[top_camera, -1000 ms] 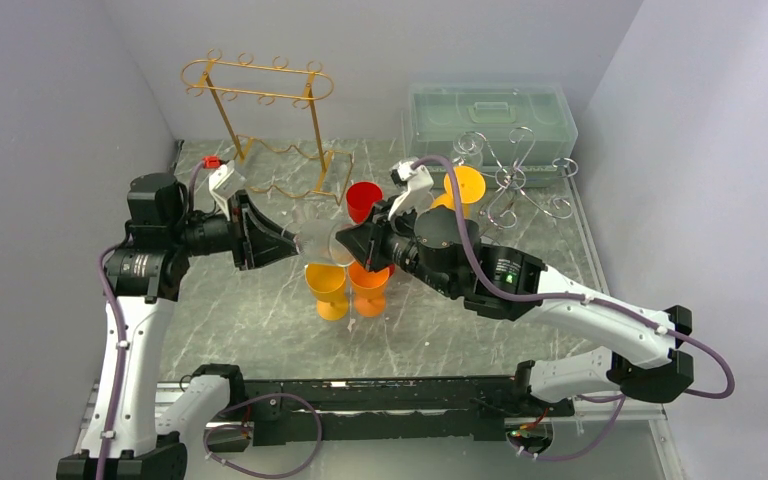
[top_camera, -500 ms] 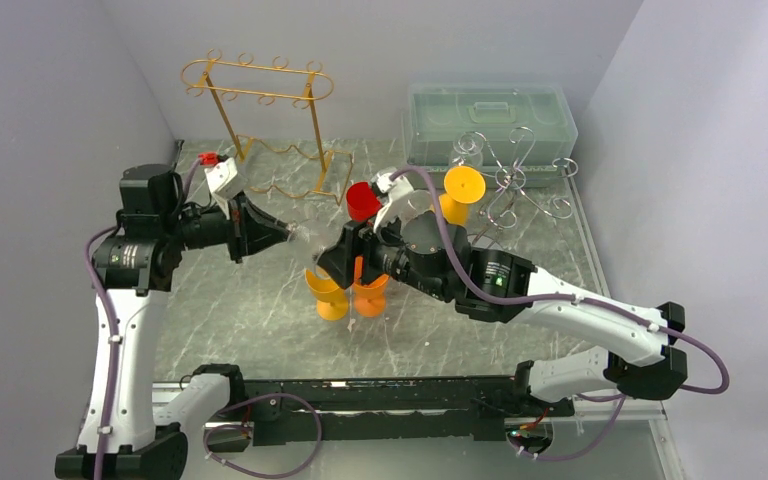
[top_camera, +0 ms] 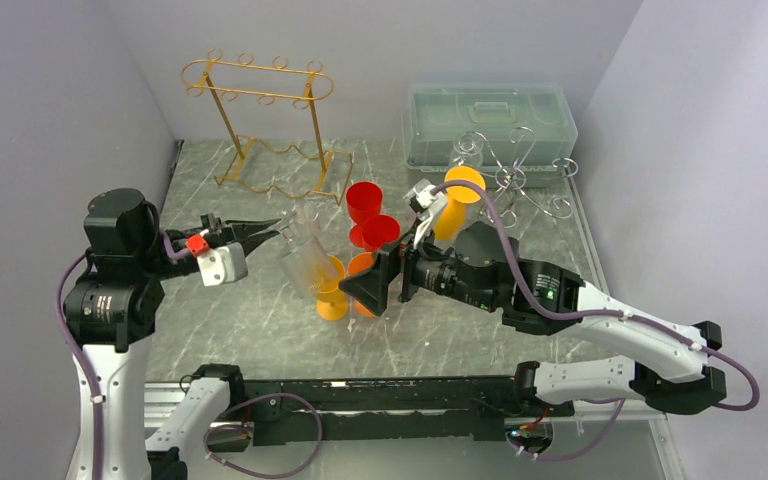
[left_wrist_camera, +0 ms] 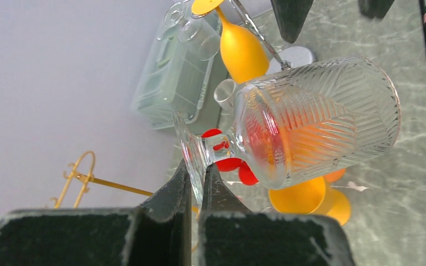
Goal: Place the wine glass upside down on the wine glass rack
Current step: Turn the wine glass upside down at the wine rack.
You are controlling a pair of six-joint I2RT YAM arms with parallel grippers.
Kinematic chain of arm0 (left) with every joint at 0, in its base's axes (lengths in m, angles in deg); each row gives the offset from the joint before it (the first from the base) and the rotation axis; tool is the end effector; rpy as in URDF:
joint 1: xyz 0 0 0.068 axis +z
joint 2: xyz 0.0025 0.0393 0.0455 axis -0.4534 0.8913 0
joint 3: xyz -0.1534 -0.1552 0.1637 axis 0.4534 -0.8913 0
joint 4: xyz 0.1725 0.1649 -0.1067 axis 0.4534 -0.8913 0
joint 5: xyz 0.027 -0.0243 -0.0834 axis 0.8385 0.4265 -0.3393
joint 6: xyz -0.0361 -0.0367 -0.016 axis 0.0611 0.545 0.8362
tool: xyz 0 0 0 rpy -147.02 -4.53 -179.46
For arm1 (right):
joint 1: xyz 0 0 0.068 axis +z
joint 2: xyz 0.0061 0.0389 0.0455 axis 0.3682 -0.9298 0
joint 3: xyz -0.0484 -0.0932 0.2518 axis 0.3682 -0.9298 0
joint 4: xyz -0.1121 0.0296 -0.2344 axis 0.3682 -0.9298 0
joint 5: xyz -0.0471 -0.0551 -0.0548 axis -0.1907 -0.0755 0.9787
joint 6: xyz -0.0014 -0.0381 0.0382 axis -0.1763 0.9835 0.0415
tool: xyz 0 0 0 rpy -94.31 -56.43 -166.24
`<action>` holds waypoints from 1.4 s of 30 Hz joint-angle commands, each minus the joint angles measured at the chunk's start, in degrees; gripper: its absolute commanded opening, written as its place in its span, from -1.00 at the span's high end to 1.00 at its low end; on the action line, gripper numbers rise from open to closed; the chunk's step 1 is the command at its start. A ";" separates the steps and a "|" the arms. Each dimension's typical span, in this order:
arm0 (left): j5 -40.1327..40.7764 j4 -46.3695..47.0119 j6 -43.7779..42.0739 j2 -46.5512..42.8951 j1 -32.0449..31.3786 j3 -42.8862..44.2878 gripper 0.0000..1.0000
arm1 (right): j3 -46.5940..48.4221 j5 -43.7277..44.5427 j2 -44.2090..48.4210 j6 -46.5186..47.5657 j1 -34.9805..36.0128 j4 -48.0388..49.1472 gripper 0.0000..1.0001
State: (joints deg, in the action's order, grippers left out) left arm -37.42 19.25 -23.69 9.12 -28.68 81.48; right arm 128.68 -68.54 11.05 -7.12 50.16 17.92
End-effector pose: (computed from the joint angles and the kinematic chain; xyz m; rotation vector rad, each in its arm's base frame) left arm 0.0962 -0.0351 0.4656 1.3612 1.0526 -0.3952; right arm 0.0758 0.2107 0.4440 -0.5631 1.8077 1.1068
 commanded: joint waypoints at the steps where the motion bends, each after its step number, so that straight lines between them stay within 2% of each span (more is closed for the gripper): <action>1: -3.13 3.86 -11.06 -0.41 -0.13 0.87 1.00 | 0.43 -5.56 0.09 2.84 -0.14 6.79 -1.00; 9: -4.69 -0.77 -24.08 -2.55 -0.13 0.33 1.00 | 6.46 -11.64 -9.63 6.75 -0.14 10.04 -1.00; 18: -6.15 0.68 -31.74 -5.90 -0.11 -2.30 1.00 | 4.45 -14.92 -13.20 7.77 -0.14 15.59 -0.99; 20: -6.60 -0.26 -33.64 -6.10 -0.03 -2.35 1.00 | 2.84 -14.72 -13.09 7.62 -0.14 16.97 -0.92; 26: -6.51 1.64 -32.09 -6.12 -0.04 -2.07 1.00 | -3.14 -14.31 -11.17 7.31 -0.14 22.64 -0.55; 31: -6.13 1.98 -31.29 -5.93 -0.02 -1.86 1.00 | -8.96 -13.93 -8.91 7.64 -0.05 28.65 -0.50; 36: -6.70 2.44 -30.30 -6.88 -0.04 -3.15 1.00 | -13.74 -10.04 -5.80 8.33 0.12 36.24 -0.27; 39: -6.86 2.71 -29.57 -7.18 -0.03 -3.49 1.00 | -14.93 -8.80 -5.10 9.15 0.30 40.10 -0.28; 42: -6.84 1.45 -30.41 -6.90 -0.04 -3.00 1.00 | -12.82 -9.04 -6.70 10.33 0.52 38.97 -0.48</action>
State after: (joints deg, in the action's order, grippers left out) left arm -41.25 19.49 -50.93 2.85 -28.72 77.72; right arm 113.95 -80.54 3.12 0.58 50.99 51.21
